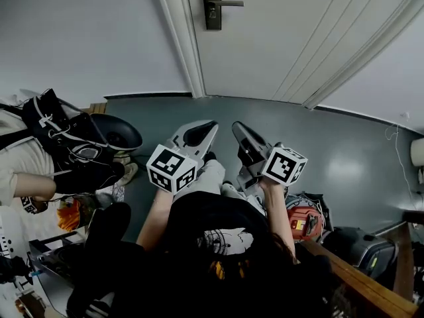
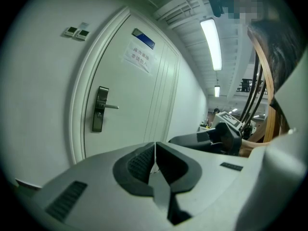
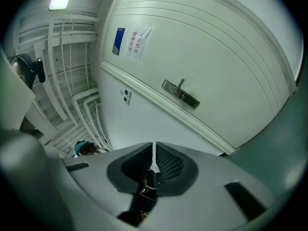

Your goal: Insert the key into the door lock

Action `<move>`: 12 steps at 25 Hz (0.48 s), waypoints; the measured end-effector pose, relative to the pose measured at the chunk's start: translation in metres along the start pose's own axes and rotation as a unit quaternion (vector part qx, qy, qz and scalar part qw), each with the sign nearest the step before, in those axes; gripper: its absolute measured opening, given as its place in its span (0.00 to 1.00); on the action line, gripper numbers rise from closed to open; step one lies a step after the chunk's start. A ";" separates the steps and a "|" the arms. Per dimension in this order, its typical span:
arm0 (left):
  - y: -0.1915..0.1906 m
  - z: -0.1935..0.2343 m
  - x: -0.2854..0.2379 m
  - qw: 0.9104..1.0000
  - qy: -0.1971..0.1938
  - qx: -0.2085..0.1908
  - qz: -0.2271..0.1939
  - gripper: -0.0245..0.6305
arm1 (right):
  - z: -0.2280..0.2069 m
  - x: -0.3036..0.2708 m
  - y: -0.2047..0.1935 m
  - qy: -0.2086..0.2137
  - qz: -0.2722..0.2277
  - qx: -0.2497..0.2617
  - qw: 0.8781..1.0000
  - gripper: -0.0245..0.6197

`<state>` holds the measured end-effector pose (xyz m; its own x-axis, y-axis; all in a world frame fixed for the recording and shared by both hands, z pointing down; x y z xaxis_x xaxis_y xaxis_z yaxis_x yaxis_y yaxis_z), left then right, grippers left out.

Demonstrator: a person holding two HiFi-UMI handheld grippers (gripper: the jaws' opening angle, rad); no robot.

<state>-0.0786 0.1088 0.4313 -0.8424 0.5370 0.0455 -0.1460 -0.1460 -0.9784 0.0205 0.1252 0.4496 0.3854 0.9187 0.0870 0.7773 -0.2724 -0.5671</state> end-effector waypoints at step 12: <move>0.004 -0.013 0.004 1.000 -0.010 -0.010 -0.009 0.06 | 0.011 0.010 -0.004 0.010 0.000 0.011 1.000 0.07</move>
<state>-0.0761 0.1211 0.4247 -0.8497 0.5231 0.0665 -0.1504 -0.1195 -0.9814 0.0158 0.1384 0.4439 0.3966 0.9122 0.1035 0.7663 -0.2668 -0.5845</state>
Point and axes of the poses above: the fingertips, and each gripper's own axes: x backward along the fingers, z to its left, y out of its top, the point moved 3 cm from there along x, backward along the fingers, and after that the axes turned 15 degrees about -z, right-handed, at the moved point
